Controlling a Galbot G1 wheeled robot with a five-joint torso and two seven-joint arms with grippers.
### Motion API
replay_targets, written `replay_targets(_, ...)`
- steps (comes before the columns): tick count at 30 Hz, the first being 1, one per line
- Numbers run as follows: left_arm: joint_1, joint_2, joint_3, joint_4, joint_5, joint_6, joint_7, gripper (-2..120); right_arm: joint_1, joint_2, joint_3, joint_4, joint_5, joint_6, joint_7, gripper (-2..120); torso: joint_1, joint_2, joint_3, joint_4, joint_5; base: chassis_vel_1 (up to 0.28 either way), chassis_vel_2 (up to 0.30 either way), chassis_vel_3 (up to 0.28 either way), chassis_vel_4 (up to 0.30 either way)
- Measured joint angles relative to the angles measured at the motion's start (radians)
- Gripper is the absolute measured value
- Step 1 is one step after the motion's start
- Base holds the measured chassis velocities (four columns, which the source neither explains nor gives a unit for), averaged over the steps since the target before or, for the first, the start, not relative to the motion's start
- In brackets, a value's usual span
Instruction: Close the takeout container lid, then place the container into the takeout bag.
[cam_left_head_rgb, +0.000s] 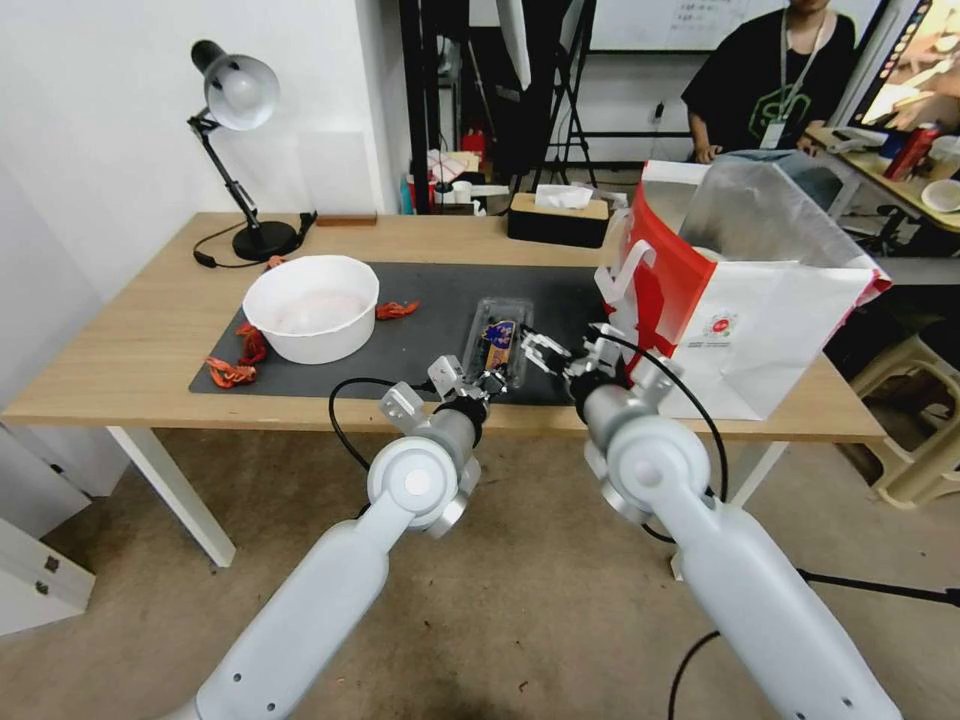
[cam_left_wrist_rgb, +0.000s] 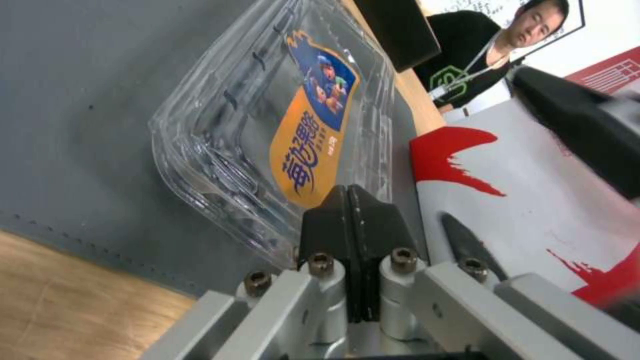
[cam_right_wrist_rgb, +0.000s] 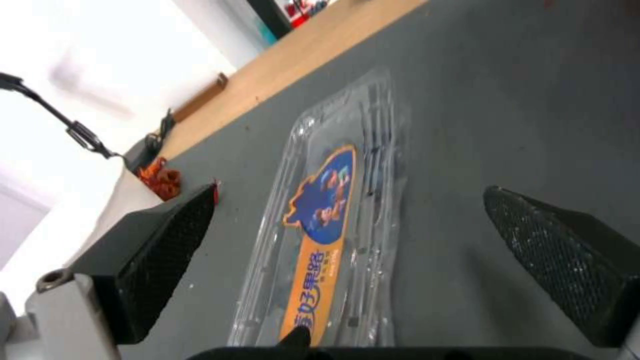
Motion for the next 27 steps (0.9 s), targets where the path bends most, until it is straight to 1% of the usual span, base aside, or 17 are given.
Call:
replay_targets(5,0.002,0.002,-0.001,-0.002,0.004,0.000,0.000,0,0.041,0.027,-0.026,-0.069,0.008,-0.005,0.002,99,0.000,0.000,0.000,-0.0001,0.0000,0.000,0.000,0.000,0.000)
replay_targets(10,0.004,0.003,-0.002,-0.004,0.005,-0.001,0.000,0,0.052,0.042,-0.034,-0.106,0.010,-0.007,0.002,96,0.000,0.000,0.000,-0.0001,-0.0001,0.000,0.000,0.000,0.000)
replay_targets(13,0.007,0.004,-0.003,-0.005,0.005,-0.002,0.001,0,0.053,0.057,-0.038,-0.131,0.005,-0.007,-0.001,86,0.000,0.000,0.000,-0.0001,0.0000,0.000,0.000,0.000,0.000)
replay_targets(14,0.007,0.005,-0.003,-0.006,0.006,-0.002,0.001,0,0.053,0.060,-0.040,-0.136,0.003,-0.008,-0.003,83,0.000,0.000,0.000,-0.0001,0.0001,0.000,0.000,0.000,0.000)
replay_targets(15,0.007,0.005,-0.003,-0.006,0.006,-0.002,0.001,0,0.053,0.060,-0.040,-0.136,0.003,-0.008,-0.003,83,0.000,0.000,0.000,-0.0001,0.0001,0.000,0.000,0.000,0.000)
replay_targets(17,0.010,0.006,-0.003,-0.008,0.007,-0.002,0.002,0,0.051,0.066,-0.043,-0.147,-0.005,-0.008,-0.009,71,0.000,0.000,0.000,-0.0001,0.0000,0.000,0.000,0.000,0.000)
replay_targets(18,0.010,0.006,-0.003,-0.010,0.008,-0.002,0.002,0,0.049,0.069,-0.044,-0.149,-0.007,-0.008,-0.009,68,0.000,0.000,0.000,-0.0001,0.0000,0.000,0.000,0.000,0.000)
replay_targets(19,0.010,0.006,-0.003,-0.010,0.008,-0.002,0.002,0,0.049,0.069,-0.044,-0.149,-0.007,-0.008,-0.009,68,0.000,0.000,0.000,-0.0001,0.0000,0.000,0.000,0.000,0.000)
replay_targets(22,0.012,0.009,-0.003,-0.013,0.012,-0.003,0.002,0,0.044,0.075,-0.045,-0.149,-0.010,-0.008,-0.010,53,0.000,0.000,0.000,-0.0001,0.0000,0.000,0.000,0.000,0.000)
replay_targets(23,0.012,0.009,-0.003,-0.013,0.012,-0.003,0.002,0,0.044,0.075,-0.045,-0.149,-0.010,-0.008,-0.010,53,0.000,0.000,0.000,-0.0001,0.0000,0.000,0.000,0.000,0.000)
replay_targets(25,0.013,0.010,-0.003,-0.015,0.013,-0.003,0.002,0,0.043,0.078,-0.047,-0.150,-0.013,-0.009,-0.011,43,0.000,0.000,0.000,-0.0001,0.0001,0.000,0.000,0.000,0.000)
replay_targets(26,0.013,0.010,-0.003,-0.015,0.013,-0.003,0.002,0,0.043,0.078,-0.047,-0.150,-0.013,-0.009,-0.011,43,0.000,0.000,0.000,-0.0001,0.0001,0.000,0.000,0.000,0.000)
replay_targets(27,0.013,0.010,-0.003,-0.016,0.015,-0.003,0.002,0,0.043,0.078,-0.047,-0.150,-0.014,-0.009,-0.011,37,0.000,0.000,0.000,-0.0001,0.0000,0.000,0.000,0.000,0.000)
